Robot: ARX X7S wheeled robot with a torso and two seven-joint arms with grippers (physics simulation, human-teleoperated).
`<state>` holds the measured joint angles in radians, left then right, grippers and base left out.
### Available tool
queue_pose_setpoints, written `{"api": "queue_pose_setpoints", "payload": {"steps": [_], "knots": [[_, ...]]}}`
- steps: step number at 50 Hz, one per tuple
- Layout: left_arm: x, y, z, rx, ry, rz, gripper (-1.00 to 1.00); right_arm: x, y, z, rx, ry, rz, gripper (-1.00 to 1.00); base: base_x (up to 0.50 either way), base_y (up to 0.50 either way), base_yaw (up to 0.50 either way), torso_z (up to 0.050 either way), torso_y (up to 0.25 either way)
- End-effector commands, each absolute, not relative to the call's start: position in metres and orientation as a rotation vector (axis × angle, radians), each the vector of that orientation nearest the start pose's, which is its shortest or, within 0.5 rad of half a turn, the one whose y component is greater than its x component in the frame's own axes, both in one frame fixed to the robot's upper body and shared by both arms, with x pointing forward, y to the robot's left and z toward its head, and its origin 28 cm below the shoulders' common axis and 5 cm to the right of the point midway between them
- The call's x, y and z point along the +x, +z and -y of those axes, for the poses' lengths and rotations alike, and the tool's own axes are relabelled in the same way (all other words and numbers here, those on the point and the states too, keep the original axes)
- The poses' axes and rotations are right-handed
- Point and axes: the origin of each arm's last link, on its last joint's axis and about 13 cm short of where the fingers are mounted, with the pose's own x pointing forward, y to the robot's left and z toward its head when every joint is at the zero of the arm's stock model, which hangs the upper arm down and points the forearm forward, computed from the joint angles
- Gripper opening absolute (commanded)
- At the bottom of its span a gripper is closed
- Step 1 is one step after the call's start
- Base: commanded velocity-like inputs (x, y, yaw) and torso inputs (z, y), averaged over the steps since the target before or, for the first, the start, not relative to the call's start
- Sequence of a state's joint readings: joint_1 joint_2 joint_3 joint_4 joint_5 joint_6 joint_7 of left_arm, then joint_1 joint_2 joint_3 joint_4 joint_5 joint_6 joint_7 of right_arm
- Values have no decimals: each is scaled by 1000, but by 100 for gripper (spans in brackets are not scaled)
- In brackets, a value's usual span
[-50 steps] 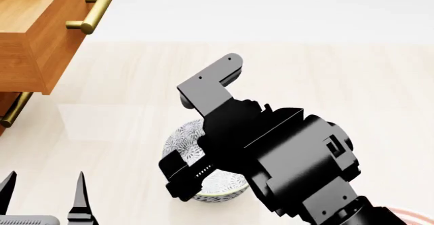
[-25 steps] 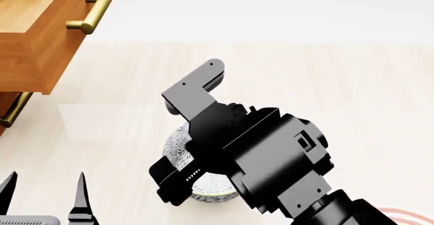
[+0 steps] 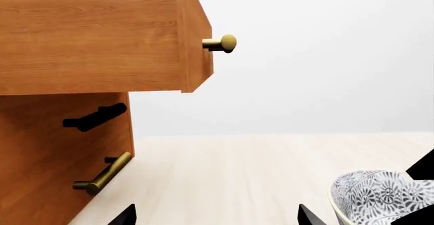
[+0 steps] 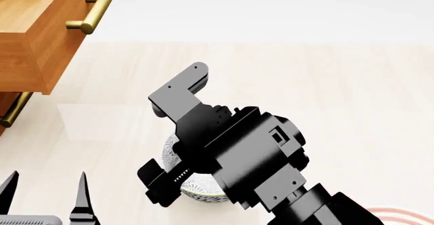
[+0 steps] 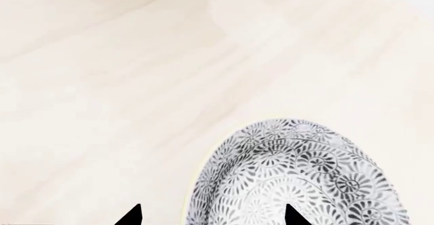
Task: Put the bowl on the plate.
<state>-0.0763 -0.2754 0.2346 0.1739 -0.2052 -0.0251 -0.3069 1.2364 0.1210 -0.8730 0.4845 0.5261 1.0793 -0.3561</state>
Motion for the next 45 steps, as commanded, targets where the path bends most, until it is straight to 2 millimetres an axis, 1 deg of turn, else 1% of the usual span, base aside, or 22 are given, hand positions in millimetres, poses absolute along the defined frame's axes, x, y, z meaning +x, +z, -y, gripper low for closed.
{"api": "queue_pose_setpoints", "payload": {"steps": [1, 9, 12, 22, 32, 45], "knots": [[224, 60, -216, 38, 41, 174, 100, 376, 183, 34, -449, 768, -681, 100, 0, 0, 0, 0, 0], [222, 63, -217, 39, 41, 176, 100, 380, 179, 36, -455, 753, -702, 100, 0, 0, 0, 0, 0], [222, 62, -217, 39, 42, 178, 100, 382, 173, 36, -473, 745, -723, 100, 0, 0, 0, 0, 0], [222, 64, -216, 43, 41, 181, 100, 386, 168, 36, -484, 734, -747, 100, 0, 0, 0, 0, 0], [223, 64, -216, 41, 39, 181, 100, 387, 162, 37, -497, 729, -768, 100, 0, 0, 0, 0, 0], [223, 63, -215, 41, 38, 180, 100, 385, 149, 34, -517, 740, -805, 100, 0, 0, 0, 0, 0]]}}
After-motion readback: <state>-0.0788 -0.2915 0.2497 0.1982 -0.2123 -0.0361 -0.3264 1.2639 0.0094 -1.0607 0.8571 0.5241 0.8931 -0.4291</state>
